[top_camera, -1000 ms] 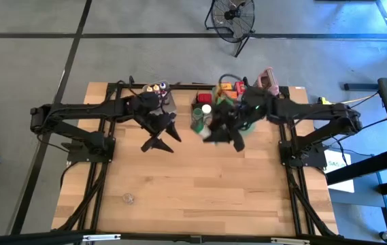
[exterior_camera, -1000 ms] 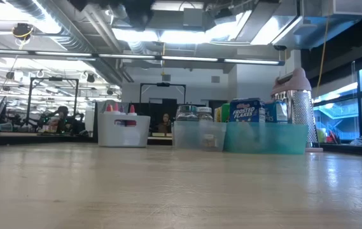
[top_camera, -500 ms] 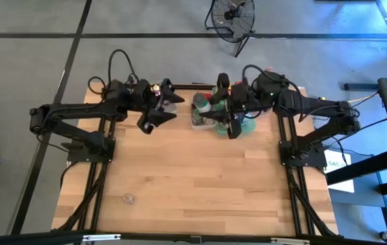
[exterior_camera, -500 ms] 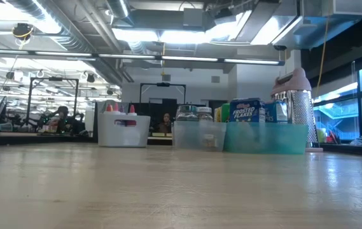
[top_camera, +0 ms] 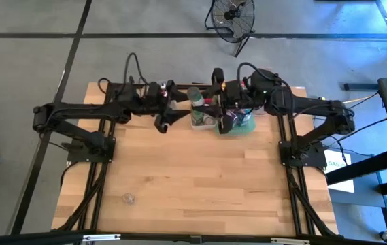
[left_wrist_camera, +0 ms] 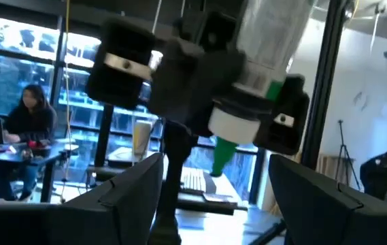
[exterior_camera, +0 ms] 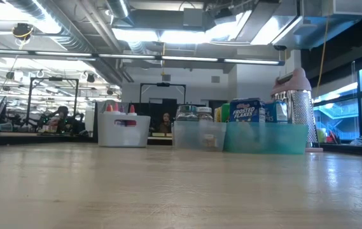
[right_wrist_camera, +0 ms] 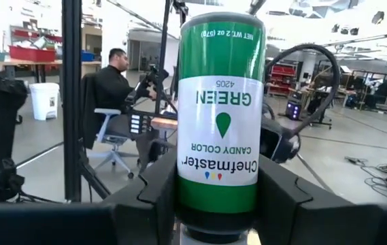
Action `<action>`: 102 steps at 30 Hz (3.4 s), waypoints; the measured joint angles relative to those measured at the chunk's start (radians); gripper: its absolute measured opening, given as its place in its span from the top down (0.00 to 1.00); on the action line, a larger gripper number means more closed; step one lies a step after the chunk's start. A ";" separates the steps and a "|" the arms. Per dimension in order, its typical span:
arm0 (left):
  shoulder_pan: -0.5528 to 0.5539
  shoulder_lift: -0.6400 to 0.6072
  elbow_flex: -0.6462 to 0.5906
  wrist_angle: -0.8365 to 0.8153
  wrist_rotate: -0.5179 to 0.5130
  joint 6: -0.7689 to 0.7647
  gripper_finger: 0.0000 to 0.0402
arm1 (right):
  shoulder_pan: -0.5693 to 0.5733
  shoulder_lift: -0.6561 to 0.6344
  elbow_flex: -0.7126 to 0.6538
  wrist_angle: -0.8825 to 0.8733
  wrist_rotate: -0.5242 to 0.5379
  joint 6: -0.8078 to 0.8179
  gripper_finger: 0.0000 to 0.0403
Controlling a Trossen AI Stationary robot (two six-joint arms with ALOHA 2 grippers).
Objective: Pick & Place Kitchen Items
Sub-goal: Put the green food coloring bottle into the gray bin
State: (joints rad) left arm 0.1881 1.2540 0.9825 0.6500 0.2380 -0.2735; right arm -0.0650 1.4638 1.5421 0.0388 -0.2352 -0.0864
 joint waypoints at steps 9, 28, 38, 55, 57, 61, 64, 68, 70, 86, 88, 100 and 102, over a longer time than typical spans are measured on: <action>0.000 0.033 0.000 0.032 -0.024 0.017 0.35 | -0.021 0.018 0.000 0.013 -0.001 0.016 0.64; 0.004 0.075 -0.001 0.082 -0.062 0.094 0.35 | -0.055 0.064 -0.001 0.003 -0.042 0.063 0.64; 0.004 0.075 -0.001 0.085 -0.057 0.096 0.35 | -0.059 0.081 0.001 0.024 -0.052 0.071 0.64; 0.002 0.083 0.027 0.038 -0.059 0.102 0.54 | -0.067 0.094 0.002 0.021 -0.105 0.103 0.64; 0.002 0.083 0.027 0.038 -0.057 0.107 0.59 | -0.067 0.094 0.002 0.014 -0.105 0.107 0.64; 0.004 0.083 0.027 0.041 -0.052 0.126 0.70 | -0.068 0.094 0.002 0.009 -0.103 0.109 0.64; 0.003 0.083 0.027 0.041 -0.052 0.146 0.72 | -0.068 0.094 0.002 0.002 -0.103 0.108 0.64; 0.003 0.083 0.027 0.040 -0.046 0.164 0.72 | -0.067 0.094 0.002 -0.005 -0.104 0.109 0.64; 0.003 0.083 0.027 0.040 -0.043 0.179 0.72 | -0.067 0.094 0.002 -0.006 -0.104 0.117 0.63; 0.004 0.084 0.029 0.029 -0.041 0.182 0.72 | -0.066 0.091 0.000 -0.023 -0.098 0.141 0.41; 0.004 0.084 0.029 0.027 -0.041 0.182 0.72 | -0.066 0.090 -0.001 -0.026 -0.080 0.131 0.37; 0.004 0.014 0.035 -0.126 0.051 0.202 0.72 | -0.038 -0.060 -0.004 -0.154 0.161 -0.104 0.30; 0.005 -0.013 0.035 -0.205 0.040 0.234 0.72 | -0.033 -0.088 -0.003 -0.178 0.180 -0.114 0.30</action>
State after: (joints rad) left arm 0.1928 1.2414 1.0176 0.4447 0.2777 -0.0394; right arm -0.0978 1.3754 1.5391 -0.1396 -0.0550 -0.2000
